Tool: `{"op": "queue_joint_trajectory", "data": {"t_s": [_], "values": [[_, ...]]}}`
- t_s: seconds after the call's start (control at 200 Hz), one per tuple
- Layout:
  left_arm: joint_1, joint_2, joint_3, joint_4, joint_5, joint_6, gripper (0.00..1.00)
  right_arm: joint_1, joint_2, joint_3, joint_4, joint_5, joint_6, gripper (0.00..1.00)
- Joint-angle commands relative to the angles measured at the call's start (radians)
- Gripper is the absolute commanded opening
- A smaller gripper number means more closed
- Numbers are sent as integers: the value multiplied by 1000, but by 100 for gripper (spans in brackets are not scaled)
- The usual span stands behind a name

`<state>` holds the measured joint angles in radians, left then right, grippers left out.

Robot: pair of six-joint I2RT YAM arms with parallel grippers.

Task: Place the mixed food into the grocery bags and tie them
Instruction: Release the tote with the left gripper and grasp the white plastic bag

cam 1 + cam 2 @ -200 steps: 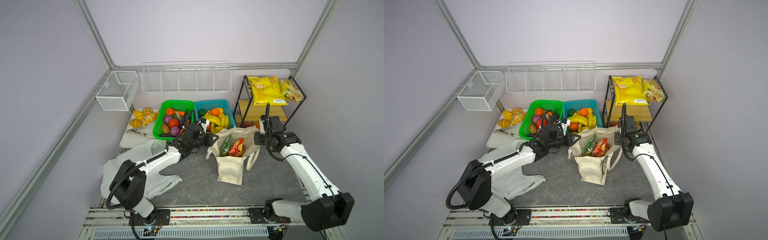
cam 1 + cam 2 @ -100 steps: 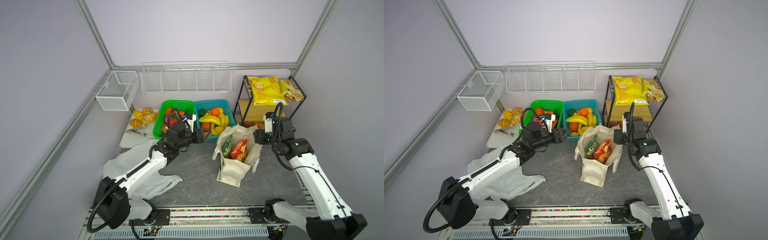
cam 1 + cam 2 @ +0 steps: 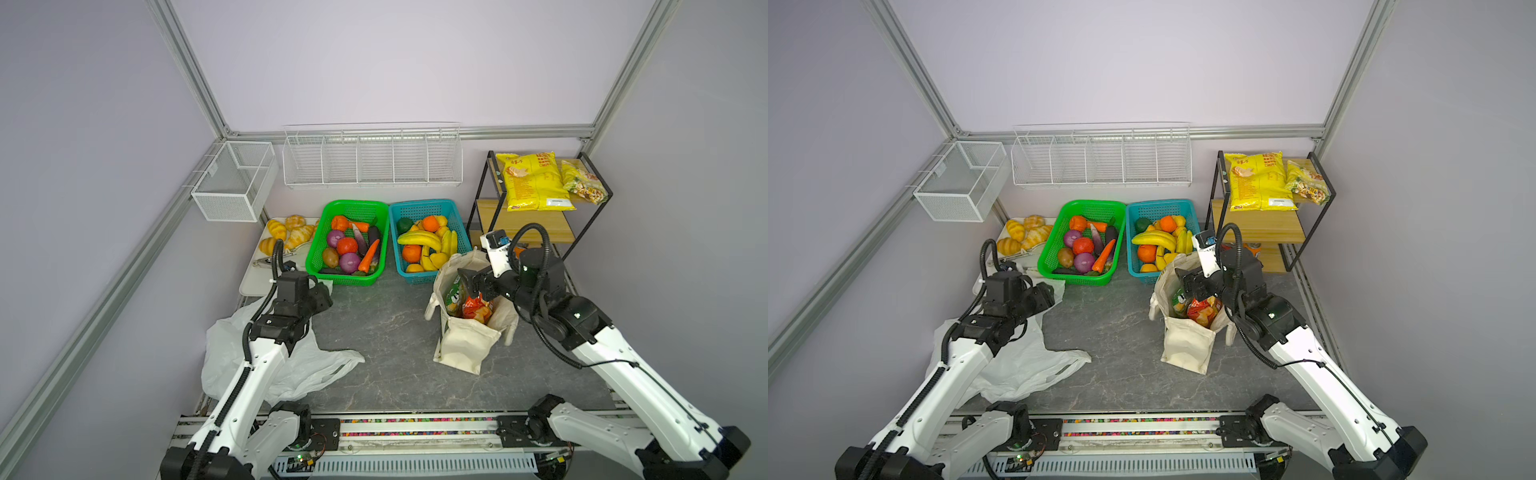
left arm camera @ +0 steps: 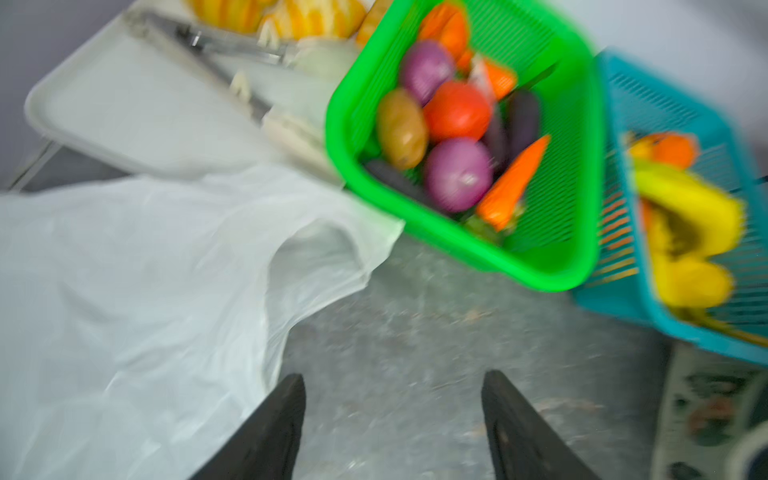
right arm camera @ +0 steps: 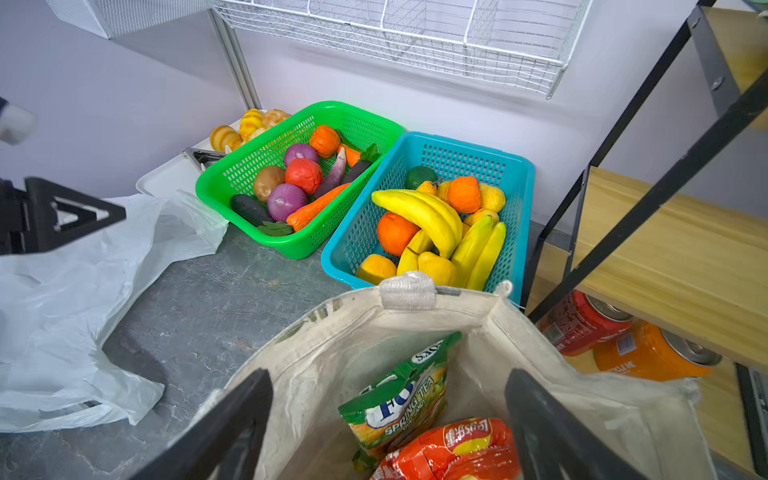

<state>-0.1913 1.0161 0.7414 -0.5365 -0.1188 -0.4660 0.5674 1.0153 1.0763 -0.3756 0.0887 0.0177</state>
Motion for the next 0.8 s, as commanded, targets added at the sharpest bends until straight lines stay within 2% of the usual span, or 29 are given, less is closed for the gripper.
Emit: {"op": "queue_joint_trajectory", "data": {"t_s": [0.0,0.15,0.31,0.425,0.61,0.795], "values": [[4,66,-5,-72,-87,-19,69,5,-27,-37,117,-36,-18,91],[10,201,40,-96,-215,-55,69,5,-34,-53,122,-47,-11,91],[19,327,53,-26,-228,-86,69,4,-45,-75,147,-66,0,92],[43,383,61,4,-231,-83,64,3,-43,-71,138,-75,1,91],[86,425,65,38,-186,-61,40,3,-33,-64,124,-53,4,92],[91,437,73,49,-157,-37,18,2,6,-38,106,-63,14,92]]}}
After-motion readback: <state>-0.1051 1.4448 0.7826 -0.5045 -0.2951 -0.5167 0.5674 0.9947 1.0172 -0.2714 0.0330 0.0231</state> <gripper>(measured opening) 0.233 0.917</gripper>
